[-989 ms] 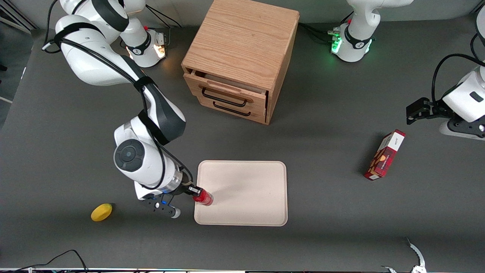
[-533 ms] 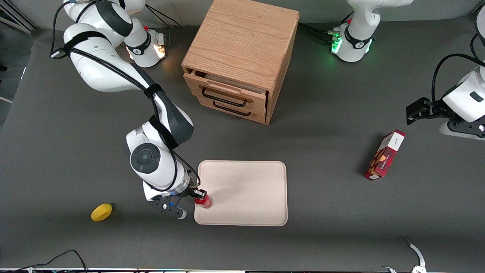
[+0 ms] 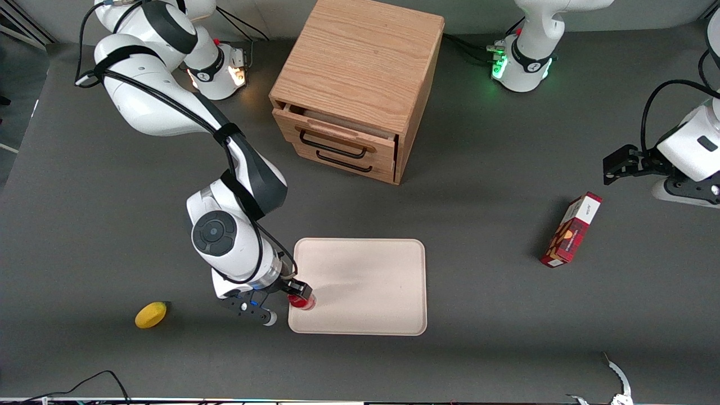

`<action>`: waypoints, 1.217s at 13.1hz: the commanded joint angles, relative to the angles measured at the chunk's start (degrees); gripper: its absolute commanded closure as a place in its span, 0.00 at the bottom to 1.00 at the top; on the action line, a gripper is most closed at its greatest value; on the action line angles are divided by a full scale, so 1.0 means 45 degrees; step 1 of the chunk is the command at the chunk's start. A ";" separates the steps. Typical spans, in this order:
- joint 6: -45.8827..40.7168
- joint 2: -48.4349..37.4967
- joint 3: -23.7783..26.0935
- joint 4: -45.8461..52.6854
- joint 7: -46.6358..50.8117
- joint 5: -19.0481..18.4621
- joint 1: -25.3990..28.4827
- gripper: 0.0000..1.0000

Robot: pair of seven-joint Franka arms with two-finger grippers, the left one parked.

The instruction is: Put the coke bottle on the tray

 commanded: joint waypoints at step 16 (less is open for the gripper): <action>-0.1650 -1.5793 -0.3990 -1.4096 -0.7991 0.4893 -0.2204 0.00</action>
